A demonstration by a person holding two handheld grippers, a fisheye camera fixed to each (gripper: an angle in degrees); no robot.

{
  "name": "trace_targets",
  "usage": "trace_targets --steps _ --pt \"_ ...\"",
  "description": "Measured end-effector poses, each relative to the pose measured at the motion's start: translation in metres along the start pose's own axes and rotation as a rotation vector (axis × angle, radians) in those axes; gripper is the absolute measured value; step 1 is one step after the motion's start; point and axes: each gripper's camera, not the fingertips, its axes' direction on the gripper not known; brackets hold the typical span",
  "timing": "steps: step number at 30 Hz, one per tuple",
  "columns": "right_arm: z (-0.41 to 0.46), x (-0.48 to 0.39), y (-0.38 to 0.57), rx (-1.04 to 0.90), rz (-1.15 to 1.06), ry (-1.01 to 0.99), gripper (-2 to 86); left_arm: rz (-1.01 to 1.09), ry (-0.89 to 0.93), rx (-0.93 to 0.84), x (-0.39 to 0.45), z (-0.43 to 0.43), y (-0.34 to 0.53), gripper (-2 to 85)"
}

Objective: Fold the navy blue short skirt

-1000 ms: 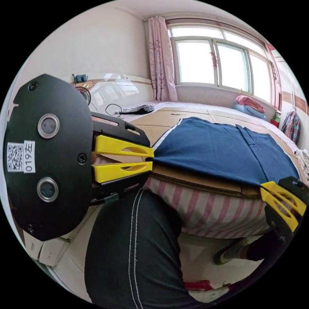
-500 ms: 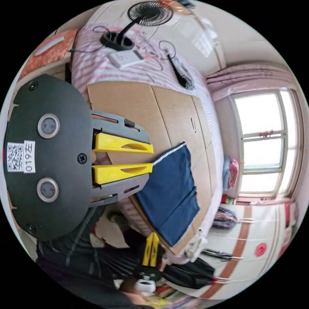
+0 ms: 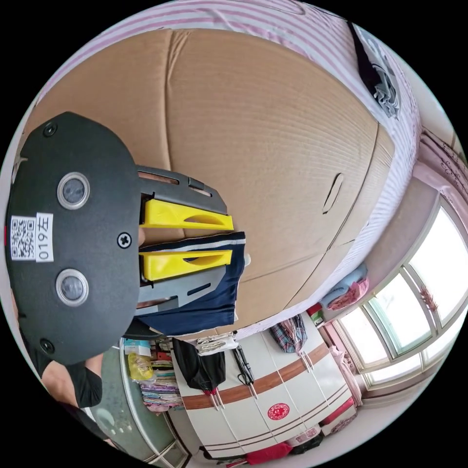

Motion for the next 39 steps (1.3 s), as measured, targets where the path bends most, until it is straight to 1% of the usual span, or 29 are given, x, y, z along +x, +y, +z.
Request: trace_targets --steps 3,11,13,15,20,24,27,39 --pt "0.004 -0.005 -0.009 -0.012 0.021 -0.031 9.0 0.012 0.037 -0.03 -0.028 0.026 -0.018 5.6" --pt "0.009 -0.018 -0.031 -0.03 0.025 -0.056 8.0 0.036 0.026 -0.058 -0.078 0.079 -0.04 2.6" --pt "0.006 -0.018 -0.035 -0.023 0.041 -0.066 5.7 0.047 0.032 -0.045 -0.086 0.088 -0.041 1.9" --pt "0.003 -0.02 -0.039 -0.019 0.044 -0.066 1.2 0.046 0.031 -0.032 -0.096 0.098 -0.043 1.3" --pt "-0.005 -0.031 -0.051 -0.035 0.027 -0.052 -0.8 0.036 0.027 -0.006 -0.112 0.119 -0.045 1.0" --pt "-0.011 -0.031 -0.059 -0.042 0.032 -0.063 -0.9 0.023 -0.003 0.019 -0.121 0.14 -0.043 1.0" --pt "-0.017 -0.027 -0.066 -0.045 0.037 -0.067 -1.0 0.002 0.009 0.04 -0.128 0.156 -0.041 1.1" --pt "-0.049 0.007 -0.092 -0.052 0.038 -0.082 -0.2 0.014 -0.12 0.004 -0.103 0.218 -0.046 1.2"
